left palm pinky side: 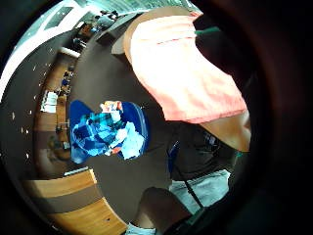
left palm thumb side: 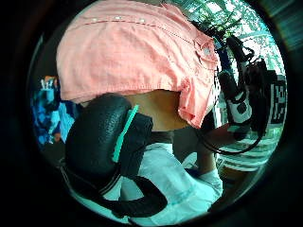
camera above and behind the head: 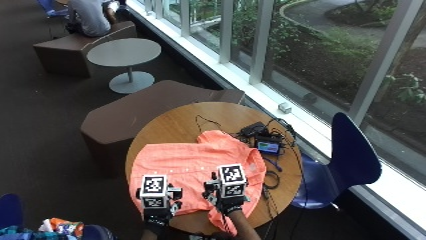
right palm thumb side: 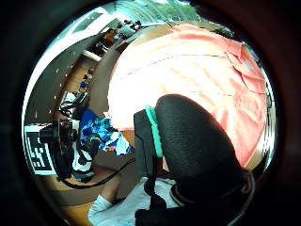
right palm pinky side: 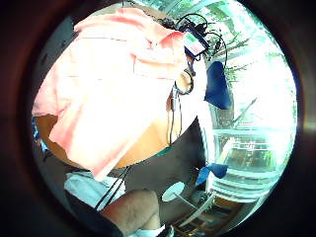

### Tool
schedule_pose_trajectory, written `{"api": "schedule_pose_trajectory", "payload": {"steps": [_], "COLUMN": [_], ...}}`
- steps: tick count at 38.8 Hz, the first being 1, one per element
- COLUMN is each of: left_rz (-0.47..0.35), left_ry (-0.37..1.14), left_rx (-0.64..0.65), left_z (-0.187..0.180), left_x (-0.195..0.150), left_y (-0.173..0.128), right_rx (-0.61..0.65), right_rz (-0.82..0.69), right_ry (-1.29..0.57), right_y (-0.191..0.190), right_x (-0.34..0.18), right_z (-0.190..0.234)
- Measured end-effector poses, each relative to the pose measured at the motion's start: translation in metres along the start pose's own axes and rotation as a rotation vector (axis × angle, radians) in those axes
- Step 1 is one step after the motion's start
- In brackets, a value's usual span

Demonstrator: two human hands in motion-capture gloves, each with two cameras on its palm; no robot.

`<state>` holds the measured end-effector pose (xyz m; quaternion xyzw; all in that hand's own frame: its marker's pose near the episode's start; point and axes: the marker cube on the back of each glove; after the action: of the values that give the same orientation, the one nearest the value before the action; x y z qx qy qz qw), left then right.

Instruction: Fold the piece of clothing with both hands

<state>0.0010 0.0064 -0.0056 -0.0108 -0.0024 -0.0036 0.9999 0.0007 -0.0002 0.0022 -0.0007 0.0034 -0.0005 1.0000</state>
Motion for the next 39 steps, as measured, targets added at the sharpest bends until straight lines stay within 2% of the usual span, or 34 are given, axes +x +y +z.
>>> {"api": "schedule_pose_trajectory", "payload": {"steps": [15, 24, 29, 39], "left_rz": [0.02, 0.043, 0.025, 0.021], "left_ry": [0.003, 0.001, -0.023, -0.028], "left_rx": [-0.029, -0.04, -0.12, -0.275], "left_z": [-0.008, 0.002, 0.023, 0.093], "left_x": [0.001, -0.002, -0.008, -0.018], "left_y": [0.004, 0.002, 0.004, -0.012], "right_rx": [-0.007, -0.05, -0.113, -0.309], "right_rz": [-0.003, -0.045, -0.031, -0.041], "right_ry": [-0.005, -0.046, -0.052, -0.098], "right_y": [0.003, 0.011, 0.012, 0.016], "right_x": [0.007, 0.014, 0.025, 0.038], "right_z": [0.0, 0.007, 0.034, 0.088]}}
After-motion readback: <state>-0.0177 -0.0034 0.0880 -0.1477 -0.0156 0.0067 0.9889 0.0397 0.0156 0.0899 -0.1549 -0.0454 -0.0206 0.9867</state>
